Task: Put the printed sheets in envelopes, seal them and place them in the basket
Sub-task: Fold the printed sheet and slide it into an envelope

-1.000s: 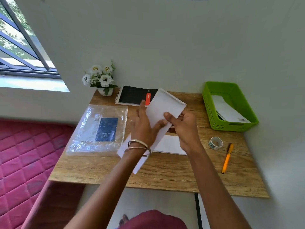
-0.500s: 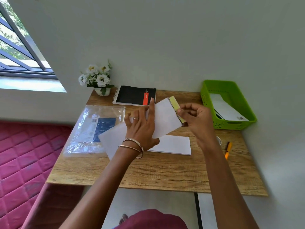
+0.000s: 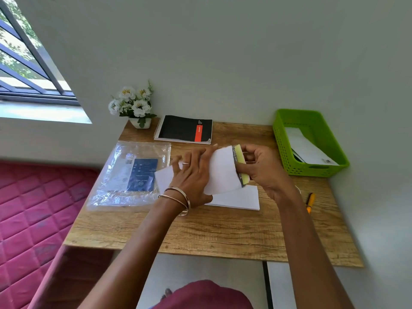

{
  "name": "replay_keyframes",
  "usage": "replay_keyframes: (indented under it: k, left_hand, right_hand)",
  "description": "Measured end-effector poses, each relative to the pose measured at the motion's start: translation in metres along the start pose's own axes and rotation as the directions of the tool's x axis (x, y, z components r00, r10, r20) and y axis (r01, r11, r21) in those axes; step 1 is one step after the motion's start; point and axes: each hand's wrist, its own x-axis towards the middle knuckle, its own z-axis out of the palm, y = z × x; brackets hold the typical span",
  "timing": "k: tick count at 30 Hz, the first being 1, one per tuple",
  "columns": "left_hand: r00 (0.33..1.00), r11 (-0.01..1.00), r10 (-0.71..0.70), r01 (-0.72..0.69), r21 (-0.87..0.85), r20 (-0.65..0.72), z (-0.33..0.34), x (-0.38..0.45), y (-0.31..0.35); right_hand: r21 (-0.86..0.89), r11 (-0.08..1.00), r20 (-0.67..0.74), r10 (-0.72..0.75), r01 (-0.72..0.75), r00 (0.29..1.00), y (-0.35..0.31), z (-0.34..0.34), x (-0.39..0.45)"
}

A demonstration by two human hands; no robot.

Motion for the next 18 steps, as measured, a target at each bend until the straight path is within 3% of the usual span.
replay_keyframes:
  k: [4,10,14,18]
  left_hand:
    - [1.000,0.999,0.025,-0.025,-0.044,0.001,0.008,-0.001,0.008]
    - [0.996,0.985,-0.072,0.081,-0.156,0.060,0.030,-0.007,0.008]
    - [0.996,0.988,-0.079,0.085,-0.127,0.050,0.032,-0.007,0.004]
    - [0.996,0.996,-0.063,0.067,-0.064,0.060,0.026,-0.003,-0.003]
  right_hand:
    - [-0.127,0.989,0.061,0.090,-0.081,0.994,0.000,0.004,0.004]
    - [-0.328,0.940,-0.058,0.076,-0.091,0.995,-0.001,0.011,0.007]
    - [-0.580,0.809,-0.154,0.007,-0.096,0.988,-0.003,0.008,0.005]
    - [-0.516,0.853,-0.200,-0.035,-0.075,0.979,0.003,0.007,0.005]
